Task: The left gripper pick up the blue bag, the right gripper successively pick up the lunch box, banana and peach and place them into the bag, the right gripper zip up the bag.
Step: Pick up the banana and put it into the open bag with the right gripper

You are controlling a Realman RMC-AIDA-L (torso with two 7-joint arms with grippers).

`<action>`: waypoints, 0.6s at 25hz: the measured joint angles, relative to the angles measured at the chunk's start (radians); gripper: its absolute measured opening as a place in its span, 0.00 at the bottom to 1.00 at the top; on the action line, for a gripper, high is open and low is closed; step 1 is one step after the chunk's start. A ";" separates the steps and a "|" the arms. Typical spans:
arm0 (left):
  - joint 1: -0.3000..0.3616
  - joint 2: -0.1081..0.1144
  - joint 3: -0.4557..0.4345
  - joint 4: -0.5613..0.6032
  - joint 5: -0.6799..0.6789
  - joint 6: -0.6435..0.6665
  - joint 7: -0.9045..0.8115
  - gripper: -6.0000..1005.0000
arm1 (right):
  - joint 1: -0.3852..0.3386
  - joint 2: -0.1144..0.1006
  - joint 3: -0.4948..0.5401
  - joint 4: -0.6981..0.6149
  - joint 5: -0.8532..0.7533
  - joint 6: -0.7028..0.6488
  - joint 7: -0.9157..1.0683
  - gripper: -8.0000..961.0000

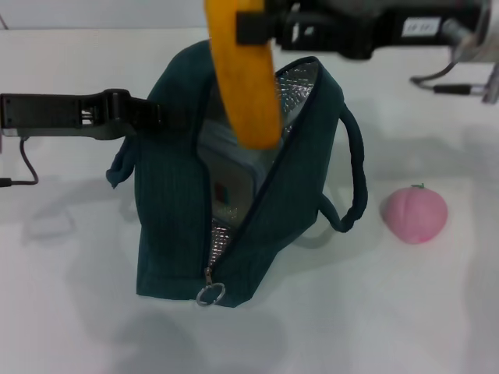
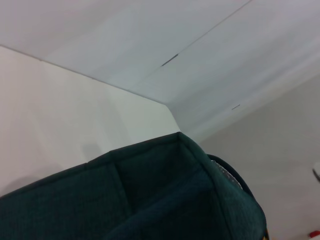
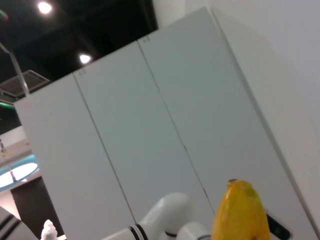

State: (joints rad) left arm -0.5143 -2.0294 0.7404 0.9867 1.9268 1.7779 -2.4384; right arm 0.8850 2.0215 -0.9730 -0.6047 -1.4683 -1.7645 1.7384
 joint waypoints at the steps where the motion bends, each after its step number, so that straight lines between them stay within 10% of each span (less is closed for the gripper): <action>1: 0.001 0.000 -0.001 0.001 0.000 0.000 0.000 0.04 | -0.001 0.001 -0.014 0.015 0.005 0.011 -0.015 0.48; 15: 0.001 0.000 -0.003 -0.003 0.000 -0.006 -0.001 0.04 | -0.034 0.006 -0.127 0.155 0.089 0.058 -0.089 0.48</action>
State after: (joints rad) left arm -0.5130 -2.0290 0.7378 0.9839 1.9265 1.7718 -2.4390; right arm 0.8507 2.0276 -1.1004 -0.4501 -1.3792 -1.7065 1.6491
